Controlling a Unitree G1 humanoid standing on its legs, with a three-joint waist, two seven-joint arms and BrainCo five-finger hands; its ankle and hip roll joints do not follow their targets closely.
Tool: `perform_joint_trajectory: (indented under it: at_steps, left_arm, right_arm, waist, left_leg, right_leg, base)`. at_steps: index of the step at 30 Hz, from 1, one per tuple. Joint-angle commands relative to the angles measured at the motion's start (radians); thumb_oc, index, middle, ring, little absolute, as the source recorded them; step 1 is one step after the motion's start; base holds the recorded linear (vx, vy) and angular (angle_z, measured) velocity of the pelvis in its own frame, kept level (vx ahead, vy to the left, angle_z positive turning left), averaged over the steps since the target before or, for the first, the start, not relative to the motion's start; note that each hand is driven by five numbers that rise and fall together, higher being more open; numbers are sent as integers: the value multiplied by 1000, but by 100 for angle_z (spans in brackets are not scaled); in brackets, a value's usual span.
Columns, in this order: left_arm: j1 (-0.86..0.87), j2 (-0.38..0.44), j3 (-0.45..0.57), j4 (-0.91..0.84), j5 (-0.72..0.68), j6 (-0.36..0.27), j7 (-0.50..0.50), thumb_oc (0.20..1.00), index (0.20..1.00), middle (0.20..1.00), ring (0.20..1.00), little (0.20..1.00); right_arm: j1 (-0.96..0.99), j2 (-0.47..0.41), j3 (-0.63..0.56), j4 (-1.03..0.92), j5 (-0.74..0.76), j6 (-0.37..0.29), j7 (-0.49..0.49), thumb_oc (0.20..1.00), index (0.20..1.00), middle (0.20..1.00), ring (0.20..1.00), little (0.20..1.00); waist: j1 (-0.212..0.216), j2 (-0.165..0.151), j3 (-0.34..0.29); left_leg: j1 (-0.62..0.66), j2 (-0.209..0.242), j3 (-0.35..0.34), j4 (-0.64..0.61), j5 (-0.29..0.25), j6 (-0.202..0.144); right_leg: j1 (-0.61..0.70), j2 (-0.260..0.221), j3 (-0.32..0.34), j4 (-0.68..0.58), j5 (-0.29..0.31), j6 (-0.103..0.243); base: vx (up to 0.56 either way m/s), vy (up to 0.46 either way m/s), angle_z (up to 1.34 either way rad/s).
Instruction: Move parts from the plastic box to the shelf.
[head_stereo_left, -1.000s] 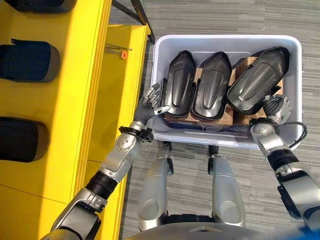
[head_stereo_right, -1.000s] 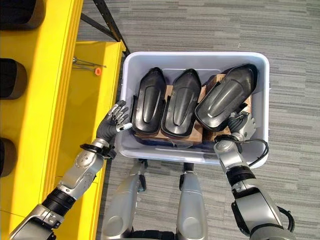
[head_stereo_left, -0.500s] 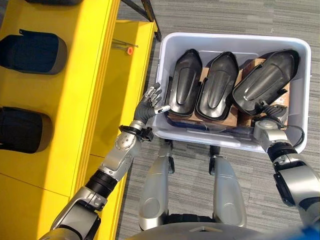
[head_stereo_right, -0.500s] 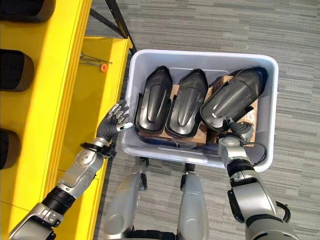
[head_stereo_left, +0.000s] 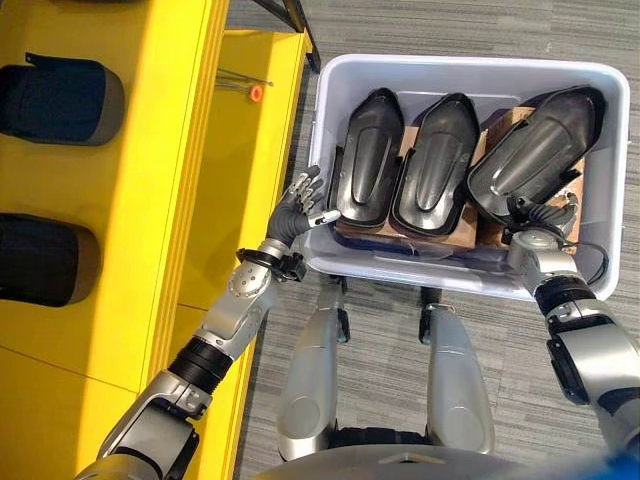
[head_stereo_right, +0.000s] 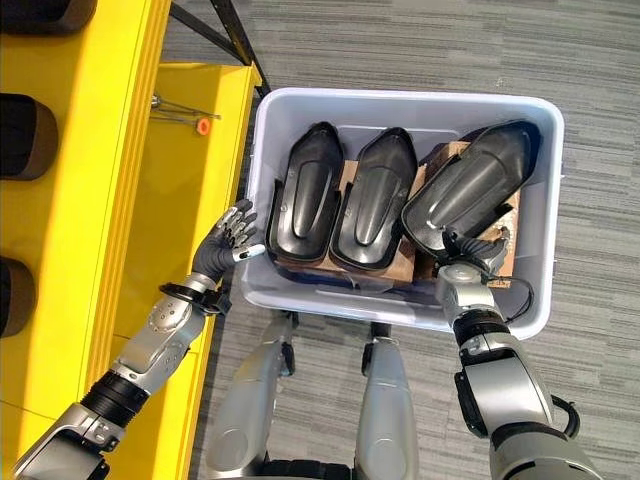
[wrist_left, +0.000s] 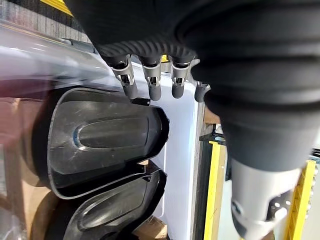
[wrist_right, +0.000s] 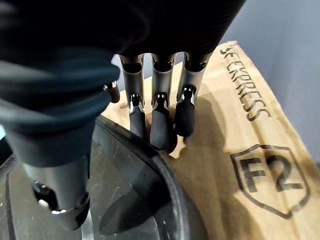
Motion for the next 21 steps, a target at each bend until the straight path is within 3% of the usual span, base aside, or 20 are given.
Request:
perform_joint_trajectory:
  at_steps: [1, 7, 11, 14, 21]
  left_arm:
    - [-24, 2, 1, -50, -3, -29, -9, 1000, 1000, 1000, 1000, 1000]
    - [-26, 7, -2, -54, -6, -31, -4, 1000, 1000, 1000, 1000, 1000]
    - [-26, 10, 1, -55, -12, -30, -9, 1000, 1000, 1000, 1000, 1000]
    - [-29, 9, 0, -52, -16, -31, -19, 1000, 1000, 1000, 1000, 1000]
    - [-32, 18, -15, -64, -38, -31, -15, 1000, 1000, 1000, 1000, 1000]
  right_arm:
    - [-58, 18, 7, 40, 19, 8, 53, 1000, 1000, 1000, 1000, 1000]
    - [-92, 21, 16, 58, 71, 51, 104, 1000, 1000, 1000, 1000, 1000]
    - [-114, 18, 35, 84, 56, 133, 114, 1000, 1000, 1000, 1000, 1000]
    - [-136, 10, 71, 140, -34, 219, 125, 1000, 1000, 1000, 1000, 1000]
    - [-169, -12, 105, 203, -19, 291, 158, 1000, 1000, 1000, 1000, 1000]
  waist:
    - [19, 26, -3]
    - [26, 32, -3]
    - [33, 34, -3]
    - [42, 37, -3]
    - [55, 44, -3]
  left_leg:
    - [28, -98, 9, 80, -194, 39]
    - [5, -100, 11, 86, -192, 39]
    - [-11, -100, 13, 96, -193, 39]
    - [-31, -100, 15, 108, -193, 40]
    - [-72, -102, 15, 129, -192, 42]
  right_leg:
    - [2, 58, -19, -3, 15, -21]
    - [-21, 56, -21, 8, 13, -22]
    - [-36, 55, -25, 12, 15, -22]
    - [-53, 51, -31, 17, 19, -23]
    - [-86, 45, -40, 27, 22, -24]
  base:
    - [-6, 33, -1]
    - [0, 0, 0]
    - [0, 0, 0]
    - [0, 0, 0]
    - [14, 28, 0]
